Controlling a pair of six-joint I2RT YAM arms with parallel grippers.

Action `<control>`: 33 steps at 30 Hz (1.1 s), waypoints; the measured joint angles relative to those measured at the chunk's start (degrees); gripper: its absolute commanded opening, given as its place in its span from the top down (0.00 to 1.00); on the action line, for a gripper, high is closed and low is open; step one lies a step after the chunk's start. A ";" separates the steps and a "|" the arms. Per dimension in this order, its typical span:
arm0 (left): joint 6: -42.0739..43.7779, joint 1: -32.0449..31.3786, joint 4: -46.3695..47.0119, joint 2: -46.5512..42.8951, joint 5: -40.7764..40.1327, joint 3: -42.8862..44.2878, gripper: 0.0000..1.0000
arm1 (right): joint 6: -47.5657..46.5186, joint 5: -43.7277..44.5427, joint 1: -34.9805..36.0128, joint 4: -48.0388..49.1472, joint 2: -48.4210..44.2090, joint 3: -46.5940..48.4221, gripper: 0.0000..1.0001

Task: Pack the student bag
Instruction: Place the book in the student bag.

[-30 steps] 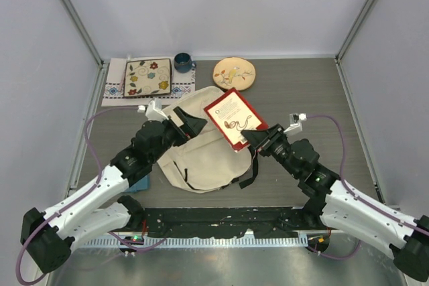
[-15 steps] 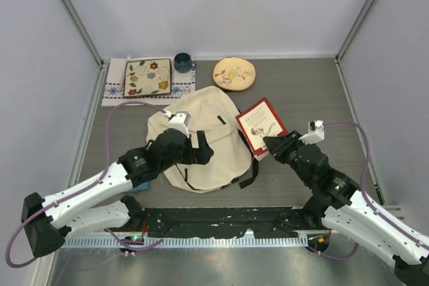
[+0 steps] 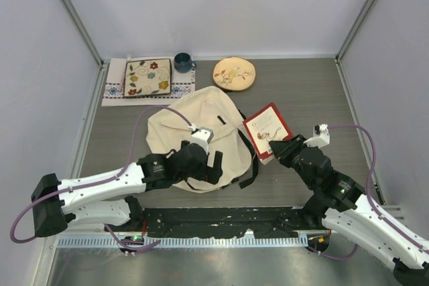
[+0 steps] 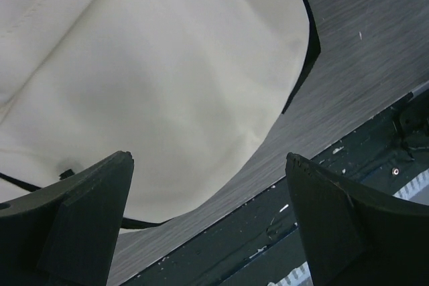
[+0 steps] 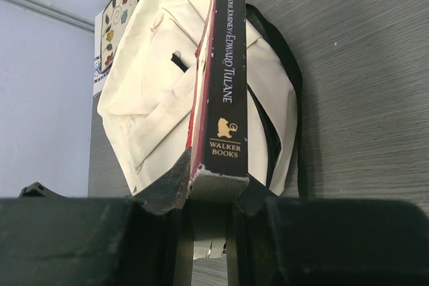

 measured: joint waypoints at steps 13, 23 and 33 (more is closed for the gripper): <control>6.78 -10.69 1.53 16.96 -1.84 10.95 0.09 | 0.35 0.46 0.00 -0.63 -0.15 0.00 0.99; 8.39 -12.76 0.35 25.57 -6.32 13.31 0.27 | 0.52 2.45 0.00 -3.67 -2.47 0.02 0.99; 9.77 -12.76 -0.07 30.03 -10.32 14.43 0.44 | 0.81 3.54 0.00 -4.96 -3.89 0.02 0.99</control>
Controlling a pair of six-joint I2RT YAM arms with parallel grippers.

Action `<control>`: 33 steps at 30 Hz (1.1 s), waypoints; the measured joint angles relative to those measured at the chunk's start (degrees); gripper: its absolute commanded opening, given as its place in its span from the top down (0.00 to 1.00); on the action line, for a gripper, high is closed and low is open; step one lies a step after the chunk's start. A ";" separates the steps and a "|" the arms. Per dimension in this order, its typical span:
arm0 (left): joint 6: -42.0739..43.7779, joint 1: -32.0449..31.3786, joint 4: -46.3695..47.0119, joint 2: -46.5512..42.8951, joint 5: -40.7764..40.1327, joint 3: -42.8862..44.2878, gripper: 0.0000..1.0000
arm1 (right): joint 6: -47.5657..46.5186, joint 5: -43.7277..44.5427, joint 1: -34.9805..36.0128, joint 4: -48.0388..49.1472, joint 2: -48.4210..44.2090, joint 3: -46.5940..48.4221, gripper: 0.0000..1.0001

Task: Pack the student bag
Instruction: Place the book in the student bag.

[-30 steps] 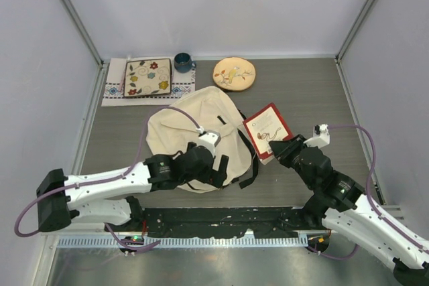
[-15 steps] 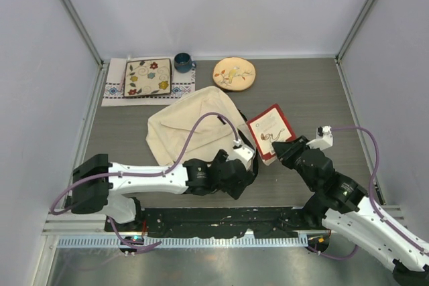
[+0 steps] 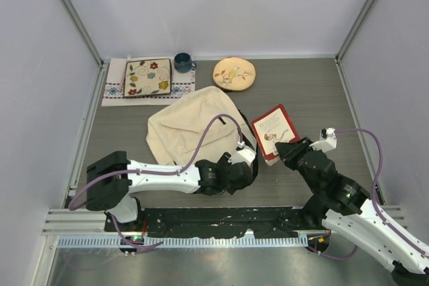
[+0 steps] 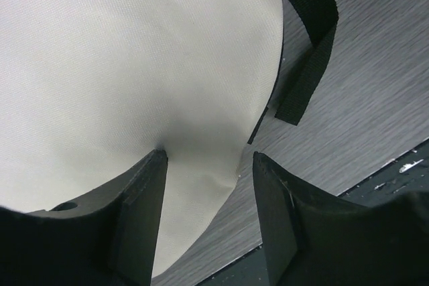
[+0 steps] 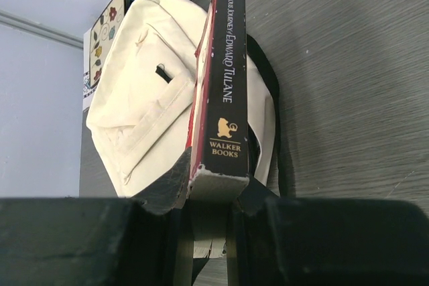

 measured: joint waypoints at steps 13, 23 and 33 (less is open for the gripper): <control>-0.24 -0.22 0.07 3.34 -1.62 1.38 0.87 | 0.83 0.11 0.00 -1.36 -0.09 0.00 0.99; -2.56 -0.31 -0.50 3.65 -3.13 1.99 1.00 | 1.03 0.11 0.00 -1.86 -1.11 0.00 0.99; -4.33 3.50 -2.08 -5.92 -4.24 1.99 1.00 | 1.05 0.02 0.00 -2.84 -1.99 0.00 0.99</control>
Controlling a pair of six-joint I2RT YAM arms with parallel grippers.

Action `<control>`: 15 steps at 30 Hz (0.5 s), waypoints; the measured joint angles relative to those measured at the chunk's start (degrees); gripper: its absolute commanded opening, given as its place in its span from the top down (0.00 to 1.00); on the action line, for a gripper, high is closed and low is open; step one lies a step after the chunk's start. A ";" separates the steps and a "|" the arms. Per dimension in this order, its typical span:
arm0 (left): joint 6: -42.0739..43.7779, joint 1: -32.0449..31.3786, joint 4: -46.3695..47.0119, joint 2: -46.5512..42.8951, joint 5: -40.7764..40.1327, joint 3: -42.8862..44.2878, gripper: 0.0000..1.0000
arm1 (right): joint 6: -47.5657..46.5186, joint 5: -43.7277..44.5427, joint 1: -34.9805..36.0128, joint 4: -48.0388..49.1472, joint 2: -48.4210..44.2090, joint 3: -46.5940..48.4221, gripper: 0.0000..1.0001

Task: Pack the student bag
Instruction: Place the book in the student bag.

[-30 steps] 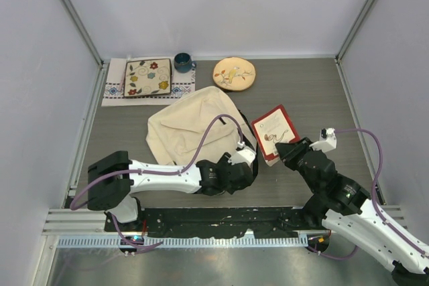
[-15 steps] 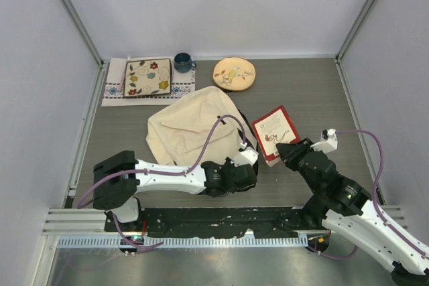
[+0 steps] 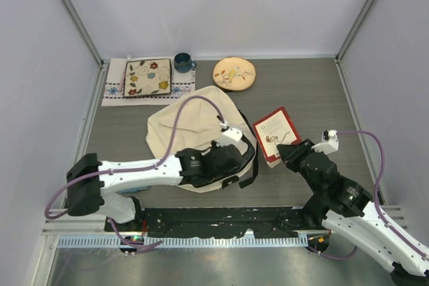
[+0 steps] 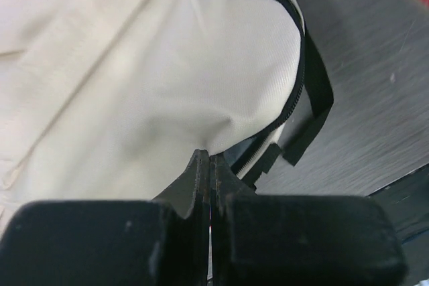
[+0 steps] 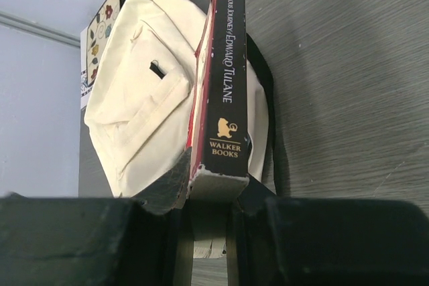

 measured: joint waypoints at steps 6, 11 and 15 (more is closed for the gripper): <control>-0.72 6.60 -0.07 -11.04 0.42 -0.24 1.00 | 0.66 -1.75 0.00 -1.16 -0.87 -0.15 0.99; -1.22 8.66 -0.31 -14.38 0.52 -0.26 1.00 | 1.99 -9.27 -0.07 3.85 -1.31 -3.85 0.99; -2.32 8.74 -1.77 -14.47 0.52 -0.26 1.00 | 4.22 -16.31 -0.09 7.30 -0.74 -7.91 0.99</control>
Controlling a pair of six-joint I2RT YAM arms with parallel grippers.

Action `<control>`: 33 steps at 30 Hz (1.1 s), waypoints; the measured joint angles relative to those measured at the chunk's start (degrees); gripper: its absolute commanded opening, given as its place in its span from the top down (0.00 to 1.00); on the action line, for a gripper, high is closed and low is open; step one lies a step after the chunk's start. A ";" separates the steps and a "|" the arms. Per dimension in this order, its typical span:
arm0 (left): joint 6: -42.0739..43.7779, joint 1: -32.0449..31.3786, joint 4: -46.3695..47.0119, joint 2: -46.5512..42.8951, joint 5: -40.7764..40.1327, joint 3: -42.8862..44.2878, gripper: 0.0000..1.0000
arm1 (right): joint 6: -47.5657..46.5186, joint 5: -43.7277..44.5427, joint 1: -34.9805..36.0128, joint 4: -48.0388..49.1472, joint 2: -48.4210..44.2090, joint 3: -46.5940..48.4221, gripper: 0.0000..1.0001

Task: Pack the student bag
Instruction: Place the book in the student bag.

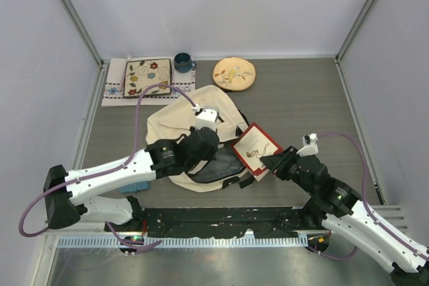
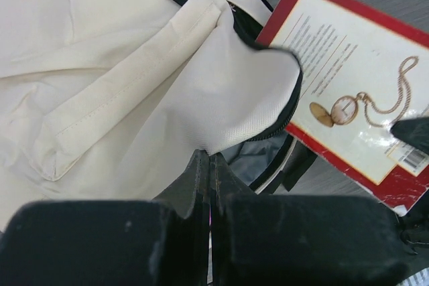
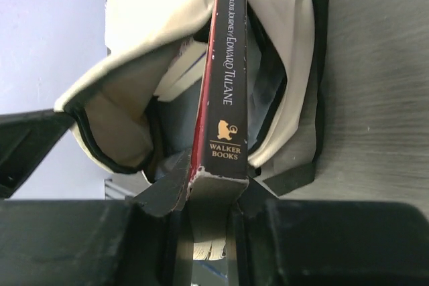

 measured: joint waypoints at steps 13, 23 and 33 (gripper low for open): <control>-1.55 0.24 -0.09 -5.49 -0.61 0.57 1.00 | 3.21 -7.41 -0.02 -1.05 -5.55 0.79 0.99; -0.98 0.33 1.29 -5.49 1.90 2.71 1.00 | 9.55 -17.46 -0.02 14.67 1.11 -4.87 0.99; -0.70 0.22 3.21 -5.49 3.63 2.86 1.00 | 11.91 -20.74 -0.02 29.11 9.92 -5.92 0.99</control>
